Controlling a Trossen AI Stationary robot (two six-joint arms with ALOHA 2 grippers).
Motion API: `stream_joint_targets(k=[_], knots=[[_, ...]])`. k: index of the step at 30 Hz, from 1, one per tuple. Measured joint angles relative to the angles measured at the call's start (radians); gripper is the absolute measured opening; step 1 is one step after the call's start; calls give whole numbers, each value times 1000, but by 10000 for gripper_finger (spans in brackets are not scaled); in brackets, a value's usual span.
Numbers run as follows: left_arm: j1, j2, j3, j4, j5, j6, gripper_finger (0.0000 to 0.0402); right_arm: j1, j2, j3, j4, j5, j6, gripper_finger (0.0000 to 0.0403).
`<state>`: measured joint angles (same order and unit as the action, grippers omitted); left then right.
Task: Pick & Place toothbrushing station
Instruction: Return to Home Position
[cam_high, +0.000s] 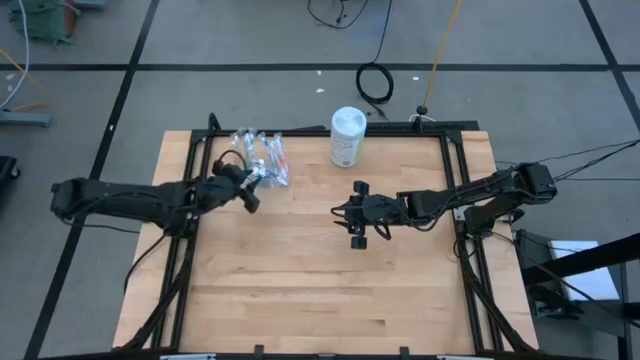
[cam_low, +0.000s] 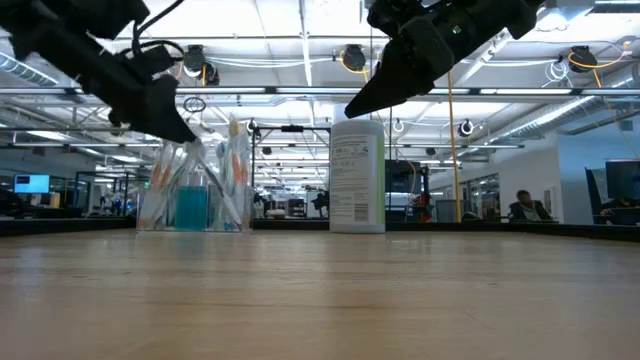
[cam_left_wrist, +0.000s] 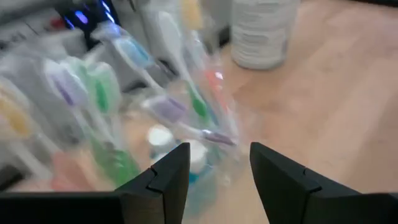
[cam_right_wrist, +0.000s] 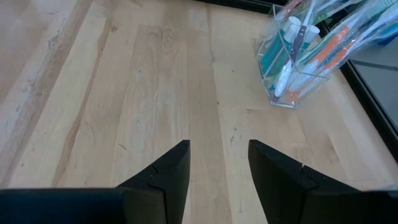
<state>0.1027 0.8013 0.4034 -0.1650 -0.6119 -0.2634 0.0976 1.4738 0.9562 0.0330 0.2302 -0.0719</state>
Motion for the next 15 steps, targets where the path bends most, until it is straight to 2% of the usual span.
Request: stream_joint_targets(k=[2, 4, 8, 12, 15], knots=[[-15, 1, 49, -73, 60, -61, 175, 0, 0, 0, 0, 0, 10, 157], [-32, 0, 85, -69, 166, -63, 175, 0, 0, 0, 0, 0, 31, 157], [-73, 1, 130, -5, 328, 78, 175, 0, 0, 0, 0, 2, 21, 157], [-110, 0, 192, 22, 320, 202, 171, 0, -10, 0, -12, 5, 23, 138], [-130, 1, 233, 16, 320, 257, 144, 0, -51, 1, -72, 4, 18, 105]])
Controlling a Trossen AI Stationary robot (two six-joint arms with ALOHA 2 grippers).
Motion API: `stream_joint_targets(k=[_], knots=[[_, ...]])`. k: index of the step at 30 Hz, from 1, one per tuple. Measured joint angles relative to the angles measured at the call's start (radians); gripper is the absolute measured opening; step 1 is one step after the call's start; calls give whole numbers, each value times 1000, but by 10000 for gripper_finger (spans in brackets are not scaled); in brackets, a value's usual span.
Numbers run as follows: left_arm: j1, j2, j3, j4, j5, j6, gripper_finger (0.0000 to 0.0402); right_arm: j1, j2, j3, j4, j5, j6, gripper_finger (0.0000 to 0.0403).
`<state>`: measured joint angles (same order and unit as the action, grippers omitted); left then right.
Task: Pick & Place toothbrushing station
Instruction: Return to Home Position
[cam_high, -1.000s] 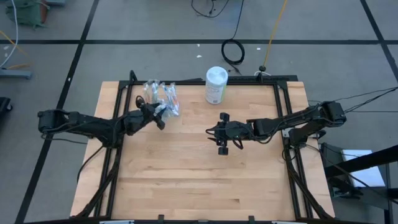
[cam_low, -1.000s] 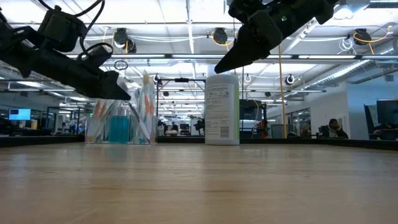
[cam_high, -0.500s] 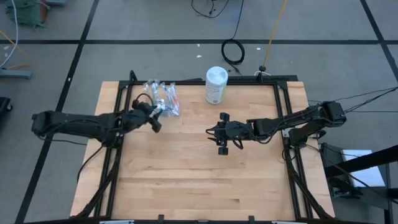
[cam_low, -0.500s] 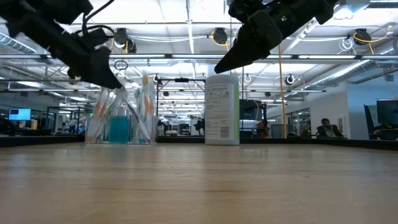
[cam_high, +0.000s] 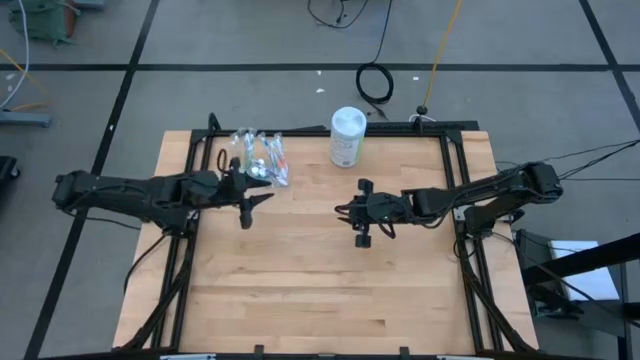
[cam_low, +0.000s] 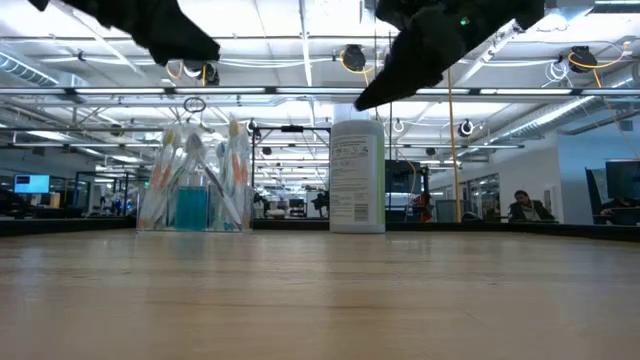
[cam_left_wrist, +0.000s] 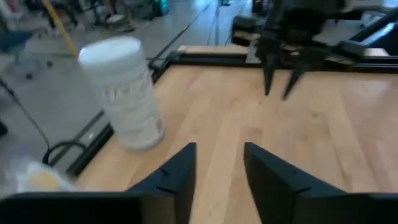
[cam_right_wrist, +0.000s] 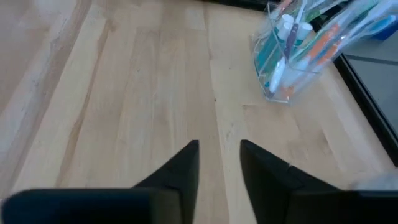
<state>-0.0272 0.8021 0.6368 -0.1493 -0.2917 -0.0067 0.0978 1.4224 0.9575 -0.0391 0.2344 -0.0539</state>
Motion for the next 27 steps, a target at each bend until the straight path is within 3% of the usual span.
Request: stream_joint_targets(k=[5, 8, 11, 16, 23, 27], knots=[[-25, -41, 52, -71, 3, 27, 54, 2, -125, -5, -192, 0, 33, 26], [-35, -109, 53, -106, 4, 77, 9, 8, -211, -75, -144, 1, 42, 6], [-43, -198, 54, -184, 48, 188, 16, 9, -306, -201, -36, -4, -1, 15], [-49, -343, -7, -233, 224, 282, 14, 0, -513, -373, 96, -2, -7, 6], [-47, -577, -135, -206, 103, 287, 15, 2, -782, -547, 168, -3, 31, 3], [-47, -712, -195, -188, 92, 308, 20, 2, -884, -620, 200, -4, 3, 1]])
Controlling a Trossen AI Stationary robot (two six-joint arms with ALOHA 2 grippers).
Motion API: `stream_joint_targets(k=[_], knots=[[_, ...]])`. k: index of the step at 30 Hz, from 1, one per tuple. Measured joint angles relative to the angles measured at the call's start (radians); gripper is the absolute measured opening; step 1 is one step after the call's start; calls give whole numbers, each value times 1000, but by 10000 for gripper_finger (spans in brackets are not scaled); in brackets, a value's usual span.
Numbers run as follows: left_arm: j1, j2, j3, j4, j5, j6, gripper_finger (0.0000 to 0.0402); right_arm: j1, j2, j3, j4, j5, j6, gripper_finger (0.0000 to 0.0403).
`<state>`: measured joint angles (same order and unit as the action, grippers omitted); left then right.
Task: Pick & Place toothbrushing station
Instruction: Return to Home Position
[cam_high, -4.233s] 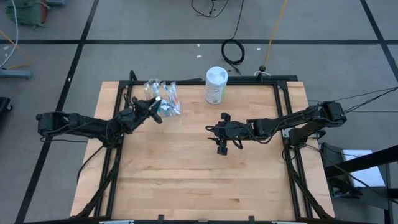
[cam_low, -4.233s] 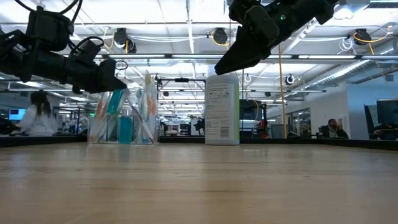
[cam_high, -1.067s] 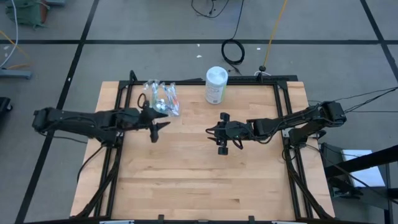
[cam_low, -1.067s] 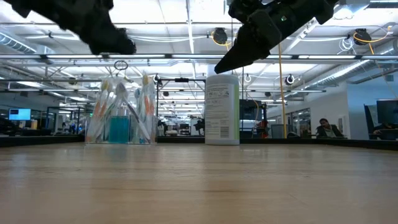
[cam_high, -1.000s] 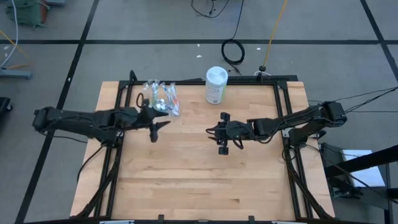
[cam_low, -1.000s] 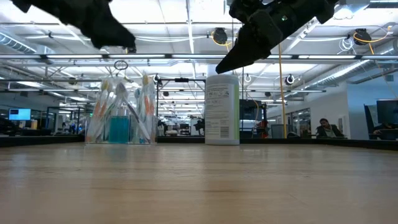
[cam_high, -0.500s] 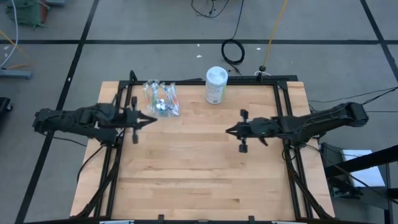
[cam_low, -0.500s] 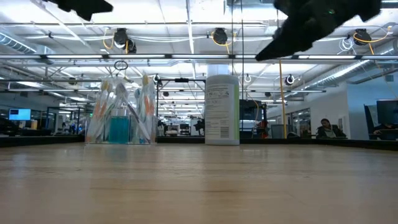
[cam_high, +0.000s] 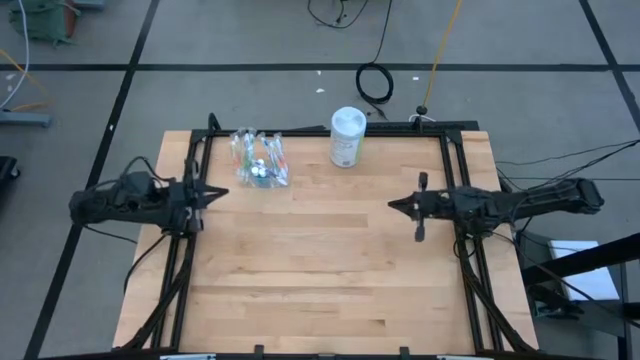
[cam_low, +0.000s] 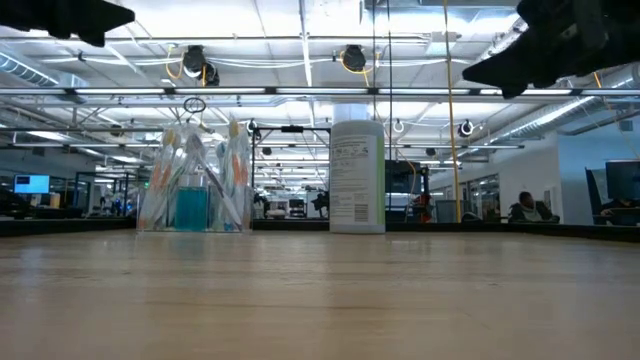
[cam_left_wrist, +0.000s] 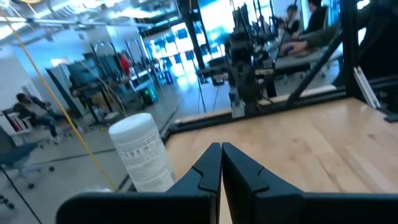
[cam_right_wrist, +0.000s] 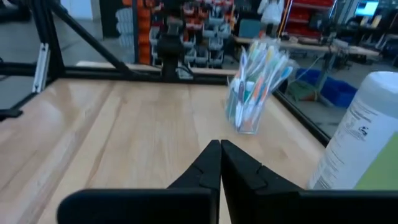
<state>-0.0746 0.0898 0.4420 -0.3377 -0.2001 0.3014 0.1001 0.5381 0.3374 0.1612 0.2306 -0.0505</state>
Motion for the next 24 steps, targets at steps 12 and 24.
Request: stream_joint_targets(k=[12, 24], knots=[[0, -84, -83, 33, -10, 11, 19, 0, -255, -123, 0, -128, -44, 1], [0, -84, -278, 304, 24, -52, 21, 0, -386, -218, -26, -128, -48, 0]])
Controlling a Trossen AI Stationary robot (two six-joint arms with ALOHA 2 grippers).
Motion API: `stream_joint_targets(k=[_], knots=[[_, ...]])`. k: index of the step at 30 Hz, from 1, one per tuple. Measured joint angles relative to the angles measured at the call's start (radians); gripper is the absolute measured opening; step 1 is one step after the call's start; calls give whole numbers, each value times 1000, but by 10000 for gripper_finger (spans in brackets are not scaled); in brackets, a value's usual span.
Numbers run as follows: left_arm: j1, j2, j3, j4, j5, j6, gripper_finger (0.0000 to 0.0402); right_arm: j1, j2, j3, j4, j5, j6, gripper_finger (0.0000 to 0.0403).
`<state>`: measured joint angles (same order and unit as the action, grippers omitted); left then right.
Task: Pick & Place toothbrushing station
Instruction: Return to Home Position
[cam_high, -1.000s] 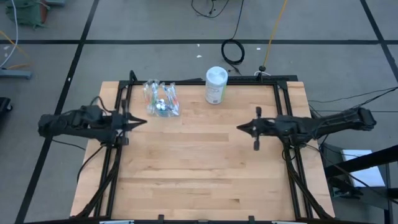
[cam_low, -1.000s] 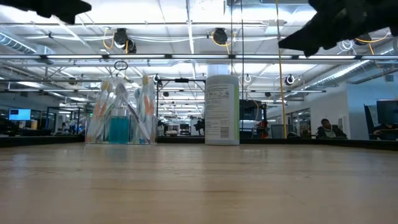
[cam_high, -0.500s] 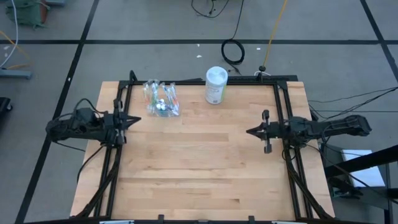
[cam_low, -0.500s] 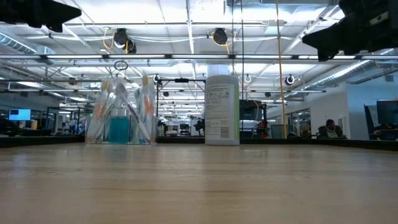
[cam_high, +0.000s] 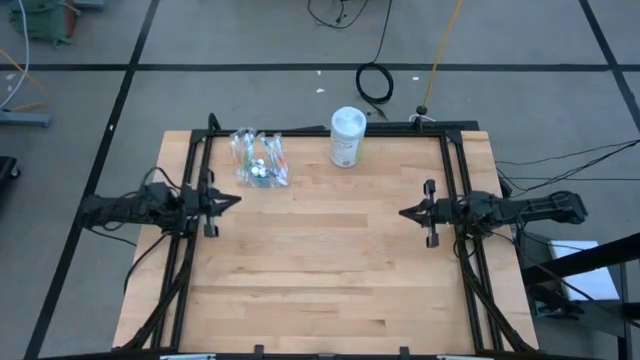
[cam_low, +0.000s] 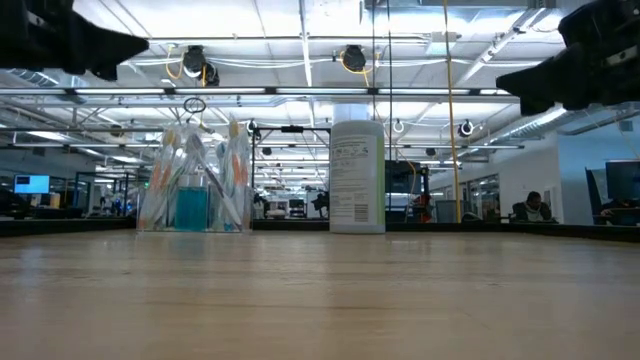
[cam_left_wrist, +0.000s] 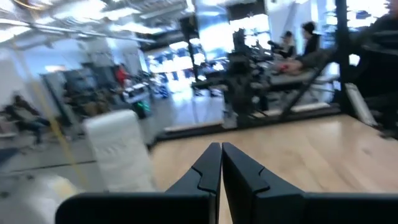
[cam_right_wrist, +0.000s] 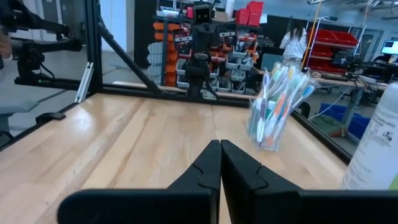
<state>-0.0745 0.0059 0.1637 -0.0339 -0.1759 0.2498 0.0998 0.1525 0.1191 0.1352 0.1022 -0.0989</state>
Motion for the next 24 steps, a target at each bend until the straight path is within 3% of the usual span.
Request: stream_joint_targets(k=[3, 8, 17, 24], knots=[[0, 1, -57, 44, 35, 0, 21, 0, -8, -9, 2, 0, 0, 0], [2, 0, -121, 251, 11, 6, 21, 0, -10, -27, 4, 0, 0, 0], [2, 0, -132, 244, 26, 22, 21, 0, -11, -70, 7, -3, 18, 0], [2, 0, -132, 148, 54, 13, 21, 0, -9, -77, 3, -2, 34, 0]])
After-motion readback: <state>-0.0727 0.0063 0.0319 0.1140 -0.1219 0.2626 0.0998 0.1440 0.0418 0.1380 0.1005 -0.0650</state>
